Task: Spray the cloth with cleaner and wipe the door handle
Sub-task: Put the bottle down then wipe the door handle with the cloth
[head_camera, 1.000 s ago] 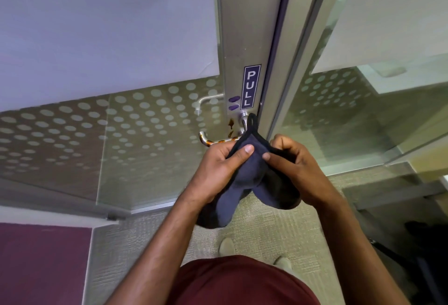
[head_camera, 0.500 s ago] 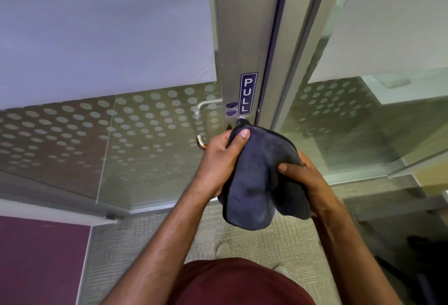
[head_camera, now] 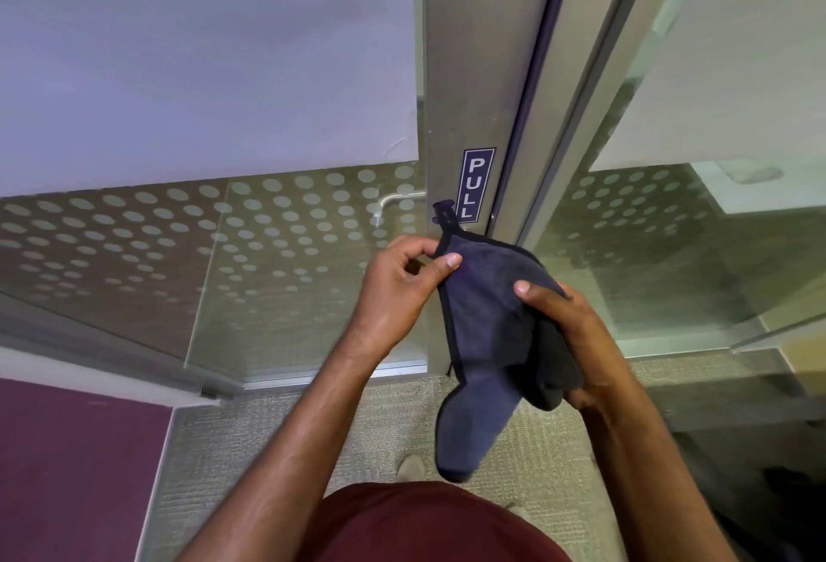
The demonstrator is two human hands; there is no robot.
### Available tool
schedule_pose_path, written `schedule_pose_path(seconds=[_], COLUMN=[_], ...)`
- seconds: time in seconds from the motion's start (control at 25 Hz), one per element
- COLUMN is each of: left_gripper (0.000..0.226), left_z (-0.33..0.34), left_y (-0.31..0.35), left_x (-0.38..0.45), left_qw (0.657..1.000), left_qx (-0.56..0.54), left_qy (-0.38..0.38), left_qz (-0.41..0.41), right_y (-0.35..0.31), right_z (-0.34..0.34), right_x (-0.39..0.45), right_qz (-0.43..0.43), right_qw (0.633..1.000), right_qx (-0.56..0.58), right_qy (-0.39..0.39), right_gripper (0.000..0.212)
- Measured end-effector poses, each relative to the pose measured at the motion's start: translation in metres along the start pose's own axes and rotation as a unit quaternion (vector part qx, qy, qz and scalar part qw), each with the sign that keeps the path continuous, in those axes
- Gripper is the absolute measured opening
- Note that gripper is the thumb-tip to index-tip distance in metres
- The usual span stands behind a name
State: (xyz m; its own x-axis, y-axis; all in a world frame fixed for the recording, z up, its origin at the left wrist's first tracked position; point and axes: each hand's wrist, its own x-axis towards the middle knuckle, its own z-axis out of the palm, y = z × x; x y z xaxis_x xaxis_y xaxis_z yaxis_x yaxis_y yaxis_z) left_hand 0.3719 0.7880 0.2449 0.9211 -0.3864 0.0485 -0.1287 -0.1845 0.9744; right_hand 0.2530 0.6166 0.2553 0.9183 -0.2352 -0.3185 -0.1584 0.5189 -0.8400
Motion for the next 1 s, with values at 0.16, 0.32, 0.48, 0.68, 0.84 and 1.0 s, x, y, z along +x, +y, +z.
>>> schedule_pose_path(seconds=[0.16,0.32,0.48,0.68,0.84,1.0], left_gripper=[0.024,0.034,0.045,0.049,0.05,0.051], left_z=[-0.032,-0.055,-0.064,-0.073,-0.07,-0.07], left_y=[-0.003,-0.007,-0.015,-0.026,-0.031,-0.031], left_x=[0.009,0.039,0.07,0.097,0.104,0.104], left_qw=[0.939,0.82,0.756,0.72,0.707,0.702], left_qx=[0.231,0.377,0.453,0.475,0.472,0.47], left_qy=[0.165,0.209,0.184,0.218,0.244,0.249], left_qz=[0.195,0.376,0.436,0.457,0.467,0.474], right_y=[-0.024,-0.011,0.004,0.01,0.015,0.015], right_z=[0.007,0.028,0.031,0.01,0.007,-0.002], right_x=[-0.013,0.015,0.093,0.129,0.136,0.141], right_qz=[-0.237,-0.546,-0.511,-0.549,-0.515,-0.484], right_qw=[0.938,0.675,0.516,0.45,0.403,0.379], right_qx=[-0.2,-0.452,-0.674,-0.697,-0.757,-0.785], right_qy=[0.156,0.204,0.134,0.101,-0.01,-0.083], right_gripper=[0.018,0.037,0.06,0.07,0.073,0.059])
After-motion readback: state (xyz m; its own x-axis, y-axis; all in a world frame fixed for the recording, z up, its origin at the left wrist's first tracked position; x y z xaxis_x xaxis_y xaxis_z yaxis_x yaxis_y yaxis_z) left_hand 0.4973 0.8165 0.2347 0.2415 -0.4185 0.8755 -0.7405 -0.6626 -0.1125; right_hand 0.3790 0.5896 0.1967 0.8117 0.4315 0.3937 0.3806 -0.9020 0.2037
